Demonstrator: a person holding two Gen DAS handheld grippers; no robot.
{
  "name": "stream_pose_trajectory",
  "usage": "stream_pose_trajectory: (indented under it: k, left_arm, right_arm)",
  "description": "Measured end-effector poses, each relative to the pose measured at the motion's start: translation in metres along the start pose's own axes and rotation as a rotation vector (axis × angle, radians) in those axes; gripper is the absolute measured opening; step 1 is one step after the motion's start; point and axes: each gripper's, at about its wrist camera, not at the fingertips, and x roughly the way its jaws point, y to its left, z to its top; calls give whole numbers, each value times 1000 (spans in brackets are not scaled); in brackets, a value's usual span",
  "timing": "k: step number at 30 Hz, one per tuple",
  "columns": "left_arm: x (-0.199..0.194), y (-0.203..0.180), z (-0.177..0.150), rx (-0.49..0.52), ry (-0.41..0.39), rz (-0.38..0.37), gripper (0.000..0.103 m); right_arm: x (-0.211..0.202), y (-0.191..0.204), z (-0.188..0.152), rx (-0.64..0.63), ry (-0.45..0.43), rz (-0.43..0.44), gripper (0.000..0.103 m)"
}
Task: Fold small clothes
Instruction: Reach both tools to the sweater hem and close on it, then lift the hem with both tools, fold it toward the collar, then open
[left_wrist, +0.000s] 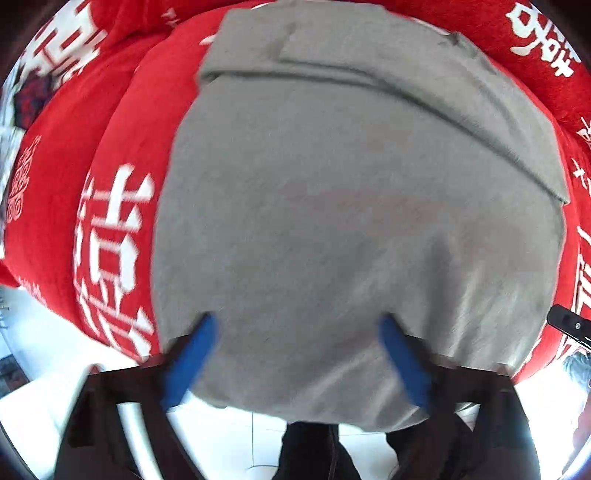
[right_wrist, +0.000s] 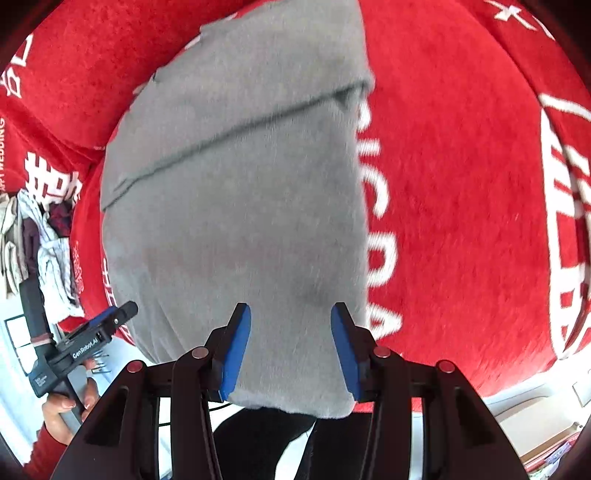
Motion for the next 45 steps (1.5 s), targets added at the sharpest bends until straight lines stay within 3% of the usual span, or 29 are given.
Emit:
stream_pose_trajectory:
  k: [5,9,13,19,25,30,33,34,36,37,38,41,45]
  left_arm:
    - [5,19,-18,40,-19,26,100]
    - [0,40,-32,73,-71,-3,100]
    - [10,71,-50,63,-49,-12,99]
    - [57,102,-77,22,75,-115,99]
    - [81,97,-90,39,78,-193,99]
    - [82,98,-103,14,57,-240,99]
    - [78,100,-105,5,60,-267,85]
    - [77,98,-106,12,59,-273,75]
    - [71,91,-108,50,54,-272,55]
    - [68,88,-109,73,53,-277,30]
    - [63,84,-109,104,60,-314,10]
    - [43,85,-108,105,46,-392,10]
    - [-9,89,-90,108,-59,-496,10]
  right_arm:
    - [11,10,-28,4,-23,3,51]
    - [17,18,-50,-10,-61,-1,57]
    - [23,15,-76,-1,-54,-3,57]
    - [41,-17,-118,55,-10,-23,57]
    - [75,-42,-140,32,20,-68,57]
    - [104,-45,-143,-10,47,-14,60]
    - [107,-42,-150,-29,36,52,59]
    - [104,-40,-150,-15,21,86,57]
    - [100,-36,-151,19,7,135,41]
    - [97,-33,-151,31,4,155,11]
    - [92,-30,-150,49,5,177,10]
    - [72,-22,-147,74,-6,286,10]
    - [32,-5,-143,70,-82,393,10]
